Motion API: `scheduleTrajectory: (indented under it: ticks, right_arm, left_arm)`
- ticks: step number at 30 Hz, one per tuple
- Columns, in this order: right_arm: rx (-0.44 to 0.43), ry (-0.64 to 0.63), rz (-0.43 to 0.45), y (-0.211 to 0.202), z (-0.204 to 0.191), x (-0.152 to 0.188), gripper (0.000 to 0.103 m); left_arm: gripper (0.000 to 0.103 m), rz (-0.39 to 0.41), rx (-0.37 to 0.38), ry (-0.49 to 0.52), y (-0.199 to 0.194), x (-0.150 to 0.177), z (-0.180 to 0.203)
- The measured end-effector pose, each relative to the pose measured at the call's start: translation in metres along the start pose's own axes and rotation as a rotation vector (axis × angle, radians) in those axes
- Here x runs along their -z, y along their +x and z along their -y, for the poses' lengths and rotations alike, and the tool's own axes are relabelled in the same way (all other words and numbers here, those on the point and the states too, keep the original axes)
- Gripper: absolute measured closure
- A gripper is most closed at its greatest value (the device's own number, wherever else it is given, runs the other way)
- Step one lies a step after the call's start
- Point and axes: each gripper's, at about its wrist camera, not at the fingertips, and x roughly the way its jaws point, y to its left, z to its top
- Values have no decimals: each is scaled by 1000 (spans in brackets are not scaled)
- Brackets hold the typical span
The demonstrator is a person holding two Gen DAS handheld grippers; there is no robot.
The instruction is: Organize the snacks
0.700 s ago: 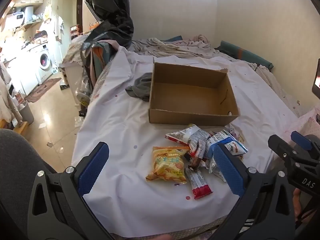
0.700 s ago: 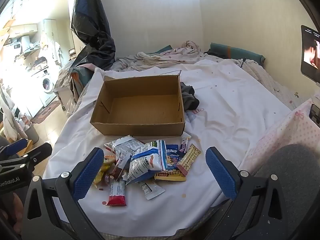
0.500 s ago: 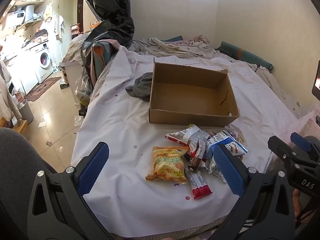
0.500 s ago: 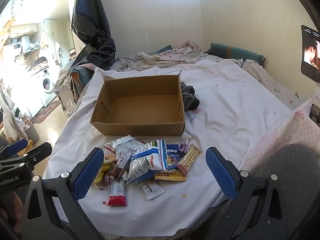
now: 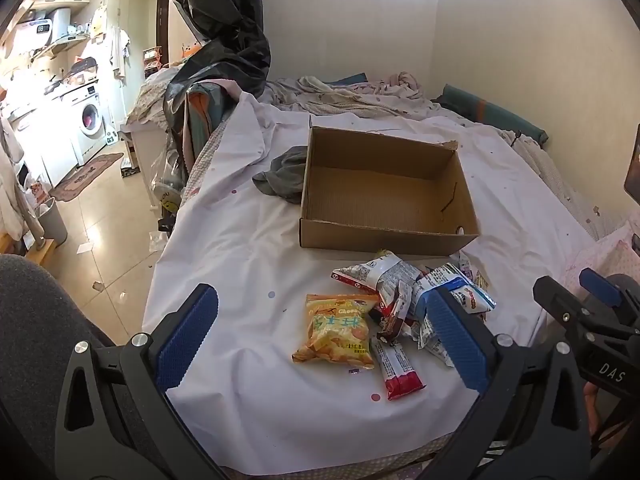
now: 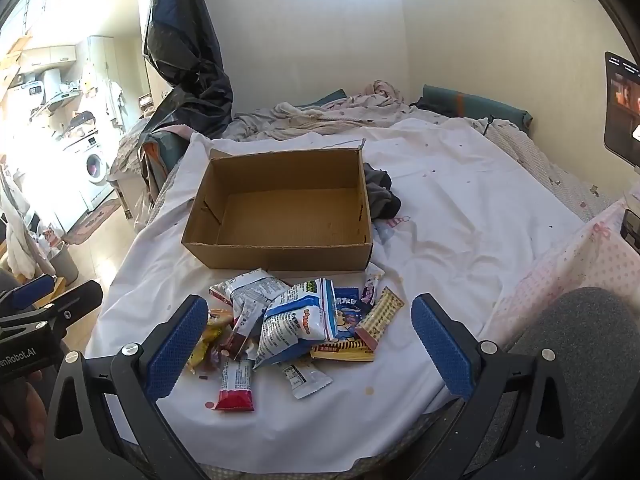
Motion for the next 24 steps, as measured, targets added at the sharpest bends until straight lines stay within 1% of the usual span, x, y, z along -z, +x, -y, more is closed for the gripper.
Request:
scheduleTrajectory:
  ticks: [24]
  right_arm:
    - [0, 1, 0, 0, 0, 0, 0]
  left_arm:
    - [0, 1, 5, -1, -2, 0, -1]
